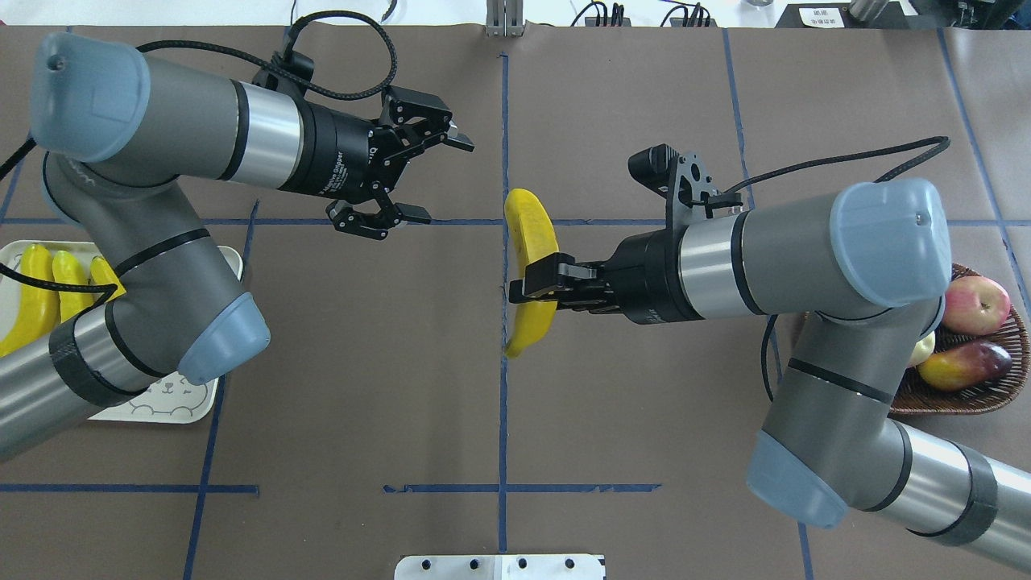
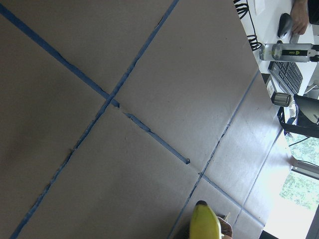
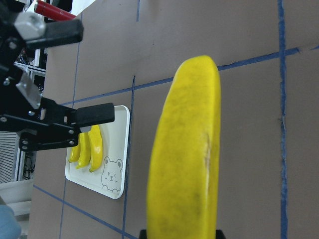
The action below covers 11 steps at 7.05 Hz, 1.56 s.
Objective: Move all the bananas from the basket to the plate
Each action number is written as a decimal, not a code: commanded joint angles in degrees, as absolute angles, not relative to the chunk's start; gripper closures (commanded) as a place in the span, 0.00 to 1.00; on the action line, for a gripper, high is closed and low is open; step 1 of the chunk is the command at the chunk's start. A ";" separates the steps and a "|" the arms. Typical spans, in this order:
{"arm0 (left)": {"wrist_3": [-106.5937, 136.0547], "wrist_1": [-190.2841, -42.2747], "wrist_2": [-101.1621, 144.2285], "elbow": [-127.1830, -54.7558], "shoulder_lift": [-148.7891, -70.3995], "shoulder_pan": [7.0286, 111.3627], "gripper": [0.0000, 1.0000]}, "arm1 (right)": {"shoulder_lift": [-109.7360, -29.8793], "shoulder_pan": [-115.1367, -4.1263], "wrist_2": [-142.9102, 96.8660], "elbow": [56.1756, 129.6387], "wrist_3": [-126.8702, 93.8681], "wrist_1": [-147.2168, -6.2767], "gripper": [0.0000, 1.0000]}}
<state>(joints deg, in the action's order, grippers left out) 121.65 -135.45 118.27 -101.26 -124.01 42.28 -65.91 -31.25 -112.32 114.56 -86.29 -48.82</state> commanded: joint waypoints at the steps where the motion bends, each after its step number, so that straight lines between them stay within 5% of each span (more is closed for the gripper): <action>1: 121.90 -135.44 115.60 -99.76 -126.47 39.40 0.00 | -64.69 -29.97 -110.92 114.61 -86.40 -49.04 0.99; 5: 121.90 -135.35 114.17 -99.93 -126.47 34.54 0.02 | -64.69 -29.97 -110.57 114.61 -86.48 -49.04 0.99; 6: 122.17 -135.00 114.08 -100.45 -126.56 34.54 0.23 | -64.77 -30.06 -110.65 114.61 -86.48 -49.04 0.99; 7: 124.43 -135.61 114.17 -100.63 -126.30 34.63 0.76 | -65.04 -30.06 -110.74 114.61 -86.40 -49.04 0.98; 8: 124.02 -135.62 114.17 -100.72 -126.12 34.63 1.00 | -65.13 -30.23 -111.09 114.70 -86.40 -49.04 0.95; 9: 124.01 -135.62 114.17 -100.64 -126.04 35.24 1.00 | -65.47 -30.23 -111.27 115.22 -86.48 -49.39 0.16; 10: 124.01 -135.53 114.17 -100.63 -126.04 35.42 1.00 | -65.65 -30.41 -111.18 115.83 -86.83 -50.09 0.00; 11: 123.93 -135.53 114.26 -100.63 -126.04 35.59 1.00 | -65.65 -30.41 -111.27 116.10 -86.75 -50.18 0.00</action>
